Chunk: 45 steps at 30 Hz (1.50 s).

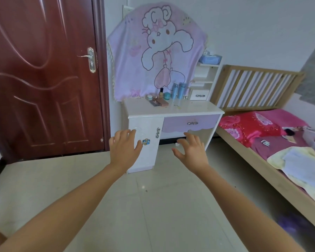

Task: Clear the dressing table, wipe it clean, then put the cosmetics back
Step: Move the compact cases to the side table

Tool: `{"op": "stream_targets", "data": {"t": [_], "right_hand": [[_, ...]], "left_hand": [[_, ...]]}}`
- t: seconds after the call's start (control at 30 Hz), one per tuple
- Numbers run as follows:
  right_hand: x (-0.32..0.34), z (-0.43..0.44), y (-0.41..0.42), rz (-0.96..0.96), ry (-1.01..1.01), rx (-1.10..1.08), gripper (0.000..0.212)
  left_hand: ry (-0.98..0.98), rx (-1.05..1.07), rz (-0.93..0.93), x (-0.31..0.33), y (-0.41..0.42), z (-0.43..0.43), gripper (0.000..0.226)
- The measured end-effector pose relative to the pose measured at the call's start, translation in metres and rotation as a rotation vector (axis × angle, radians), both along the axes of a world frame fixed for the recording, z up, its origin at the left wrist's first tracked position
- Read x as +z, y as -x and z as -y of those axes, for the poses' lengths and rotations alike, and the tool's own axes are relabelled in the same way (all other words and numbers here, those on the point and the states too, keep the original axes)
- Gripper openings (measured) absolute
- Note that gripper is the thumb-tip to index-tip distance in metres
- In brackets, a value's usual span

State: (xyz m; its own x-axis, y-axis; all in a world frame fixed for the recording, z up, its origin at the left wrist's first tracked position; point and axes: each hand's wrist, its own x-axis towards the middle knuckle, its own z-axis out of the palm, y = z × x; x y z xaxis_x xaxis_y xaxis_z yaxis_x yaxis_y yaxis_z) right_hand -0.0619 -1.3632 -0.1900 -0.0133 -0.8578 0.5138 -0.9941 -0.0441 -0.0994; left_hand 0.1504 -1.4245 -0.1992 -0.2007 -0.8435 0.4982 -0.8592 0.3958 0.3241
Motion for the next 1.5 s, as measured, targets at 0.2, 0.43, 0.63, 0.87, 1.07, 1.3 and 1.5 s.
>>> {"op": "stream_targets", "data": {"t": [0.2,0.43,0.63,0.87,1.07,1.3,1.5], "right_hand": [[0.032,0.079,0.032,0.131,0.014,-0.06,0.038],[0.022,0.157,0.072,0.283,-0.052,-0.162,0.036],[-0.021,0.188,0.114,0.353,-0.188,-0.22,0.037],[-0.023,0.281,0.211,0.385,-0.172,-0.173,0.036],[-0.03,0.355,0.28,0.369,-0.299,-0.073,0.042],[-0.062,0.419,0.321,0.339,-0.453,0.047,0.044],[-0.084,0.482,0.317,0.364,-0.544,0.116,0.044]], "left_hand": [[-0.049,-0.042,-0.082,0.014,0.03,0.088,0.053],[-0.155,-0.108,-0.068,-0.002,0.085,0.178,0.042],[-0.252,-0.186,-0.008,-0.041,0.133,0.216,0.049],[-0.264,-0.094,0.032,-0.048,0.212,0.288,0.043],[-0.321,0.025,0.048,-0.053,0.284,0.345,0.044],[-0.465,0.155,0.001,-0.092,0.321,0.377,0.047],[-0.468,0.249,0.028,-0.107,0.322,0.431,0.047]]}}
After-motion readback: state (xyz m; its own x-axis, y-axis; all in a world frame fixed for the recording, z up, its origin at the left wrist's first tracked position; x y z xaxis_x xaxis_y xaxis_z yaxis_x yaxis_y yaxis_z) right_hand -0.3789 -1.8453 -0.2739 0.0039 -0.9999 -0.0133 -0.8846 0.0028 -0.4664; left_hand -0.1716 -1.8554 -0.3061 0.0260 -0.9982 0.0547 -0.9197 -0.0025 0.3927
